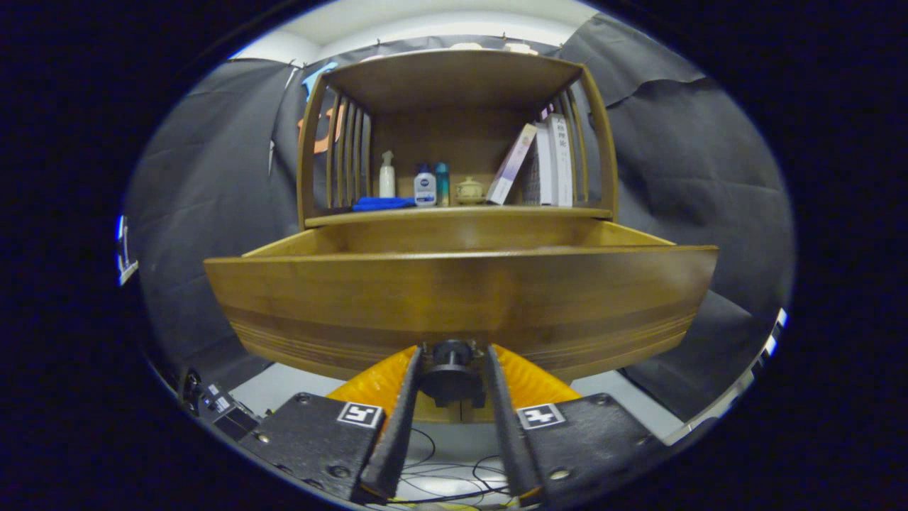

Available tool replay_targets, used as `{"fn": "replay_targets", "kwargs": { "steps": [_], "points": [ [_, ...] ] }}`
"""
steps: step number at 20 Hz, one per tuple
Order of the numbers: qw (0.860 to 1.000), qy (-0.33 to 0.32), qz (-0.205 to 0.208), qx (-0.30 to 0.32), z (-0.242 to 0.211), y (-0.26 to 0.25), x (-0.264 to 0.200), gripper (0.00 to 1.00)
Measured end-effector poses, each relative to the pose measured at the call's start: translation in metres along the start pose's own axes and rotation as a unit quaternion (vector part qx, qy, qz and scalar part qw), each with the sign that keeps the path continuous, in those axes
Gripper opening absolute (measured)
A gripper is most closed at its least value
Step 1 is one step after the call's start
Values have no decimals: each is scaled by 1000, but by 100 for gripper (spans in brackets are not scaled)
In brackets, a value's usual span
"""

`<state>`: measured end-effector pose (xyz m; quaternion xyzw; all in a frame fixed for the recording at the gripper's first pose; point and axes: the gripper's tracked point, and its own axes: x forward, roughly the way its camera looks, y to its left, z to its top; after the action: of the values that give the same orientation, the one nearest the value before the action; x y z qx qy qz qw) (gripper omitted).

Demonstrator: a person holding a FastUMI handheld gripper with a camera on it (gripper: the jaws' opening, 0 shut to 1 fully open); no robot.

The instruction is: Pull open the drawer, take out the items inside it, and place them on the countertop above the cabinet.

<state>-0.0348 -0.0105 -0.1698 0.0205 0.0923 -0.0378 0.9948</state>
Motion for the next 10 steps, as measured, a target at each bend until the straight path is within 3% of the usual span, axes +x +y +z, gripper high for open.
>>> {"fn": "replay_targets", "kwargs": {
  "steps": [6,10],
  "points": [
    [1000,-25,2,15,54,-23,-45,100],
    [999,-41,12,21,97,-25,-63,100]
  ]
}}
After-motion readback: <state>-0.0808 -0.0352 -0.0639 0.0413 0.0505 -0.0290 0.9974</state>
